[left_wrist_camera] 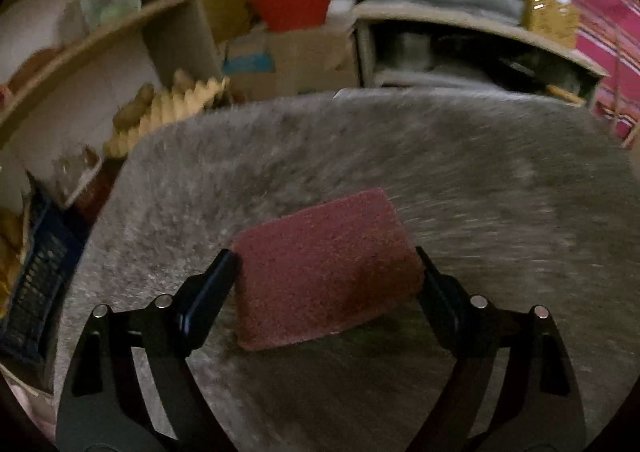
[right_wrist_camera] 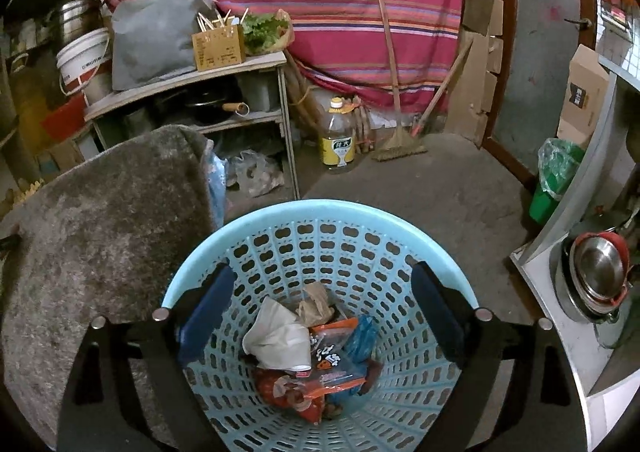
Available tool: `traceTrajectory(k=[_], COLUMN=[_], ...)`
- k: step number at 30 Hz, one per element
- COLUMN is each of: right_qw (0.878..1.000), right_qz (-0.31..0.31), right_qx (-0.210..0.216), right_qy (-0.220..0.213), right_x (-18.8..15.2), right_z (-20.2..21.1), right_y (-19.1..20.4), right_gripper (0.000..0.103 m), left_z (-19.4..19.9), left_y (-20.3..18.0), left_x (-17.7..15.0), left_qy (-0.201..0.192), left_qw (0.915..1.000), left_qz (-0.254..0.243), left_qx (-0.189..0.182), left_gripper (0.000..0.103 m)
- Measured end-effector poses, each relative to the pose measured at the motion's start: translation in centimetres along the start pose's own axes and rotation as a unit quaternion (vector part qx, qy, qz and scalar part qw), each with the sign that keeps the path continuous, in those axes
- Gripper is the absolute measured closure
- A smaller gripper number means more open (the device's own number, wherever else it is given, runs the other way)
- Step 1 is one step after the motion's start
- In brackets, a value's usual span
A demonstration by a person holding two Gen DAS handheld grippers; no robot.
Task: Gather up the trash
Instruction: 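Lower the left gripper onto the maroon pad and close it, then carry the maroon pad over the light blue basket and open the left gripper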
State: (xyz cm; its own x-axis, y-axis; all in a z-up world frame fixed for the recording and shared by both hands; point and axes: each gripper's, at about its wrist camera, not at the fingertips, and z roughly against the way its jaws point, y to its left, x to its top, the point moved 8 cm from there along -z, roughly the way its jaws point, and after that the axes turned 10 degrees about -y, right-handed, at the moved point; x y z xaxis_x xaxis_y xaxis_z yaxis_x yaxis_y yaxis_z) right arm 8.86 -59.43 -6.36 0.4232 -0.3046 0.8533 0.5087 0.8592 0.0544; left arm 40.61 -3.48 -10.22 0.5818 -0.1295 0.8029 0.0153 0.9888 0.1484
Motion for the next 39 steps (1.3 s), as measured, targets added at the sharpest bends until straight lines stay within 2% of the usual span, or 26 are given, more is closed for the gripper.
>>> traceTrajectory(k=[6,7,11,15,21,25,29,32,38,39], right_qw=[1.000,1.000,1.000,0.999,0.999,0.999,0.998,0.997,0.996,0.996], right_qz=[-0.014,-0.016,0.018,0.040,0.017,-0.006,-0.018,-0.030,-0.050,-0.051], right_qx=[0.008,0.010,0.003,0.001,0.000,-0.026,-0.054,-0.070,-0.071,-0.069], right_qy=[-0.004,-0.005,-0.011,-0.032,-0.029,-0.027,-0.030,-0.029,-0.030,-0.030], right_x=[-0.3,-0.4,-0.9,-0.6,-0.2,0.0,0.1,0.0,-0.1,-0.2], right_z=[0.4,0.4,0.2,1.1,2.1,2.3,2.8,2.9,3.3,3.3], right_y=[-0.5,-0.5,0.1,0.5,-1.4,-4.2,-6.8,-8.8,-10.6,-10.6], right_gripper=[0.012,0.010,0.007,0.004,0.004,0.004,0.005,0.005,0.005,0.005], left_z=[8.4,9.6,15.5,20.9,25.4,27.1,28.1,27.9,28.1,28.3], left_y=[-7.0,-8.2,-15.8,-23.8,-33.3,-38.8,-43.1,-45.0,-46.7,-46.8], left_x=[2.2,2.2,2.1,1.0,-2.0,-3.7,-5.0,-5.7,-6.4,-6.5], left_qy=[-0.077,-0.088,-0.135,-0.171,-0.161,-0.145,-0.133,-0.117,-0.112,-0.114], left_qw=[0.9953,0.9939,0.9819,0.9650,0.9453,0.9315,0.9217,0.9187,0.9107,0.9095], left_qz=[-0.029,-0.036,-0.074,-0.107,-0.112,-0.124,-0.143,-0.145,-0.177,-0.178], left_qx=[-0.050,-0.056,-0.110,-0.168,-0.260,-0.310,-0.335,-0.348,-0.356,-0.358], left_gripper=[0.019,0.019,0.019,0.018,0.018,0.018,0.018,0.018,0.015,0.011])
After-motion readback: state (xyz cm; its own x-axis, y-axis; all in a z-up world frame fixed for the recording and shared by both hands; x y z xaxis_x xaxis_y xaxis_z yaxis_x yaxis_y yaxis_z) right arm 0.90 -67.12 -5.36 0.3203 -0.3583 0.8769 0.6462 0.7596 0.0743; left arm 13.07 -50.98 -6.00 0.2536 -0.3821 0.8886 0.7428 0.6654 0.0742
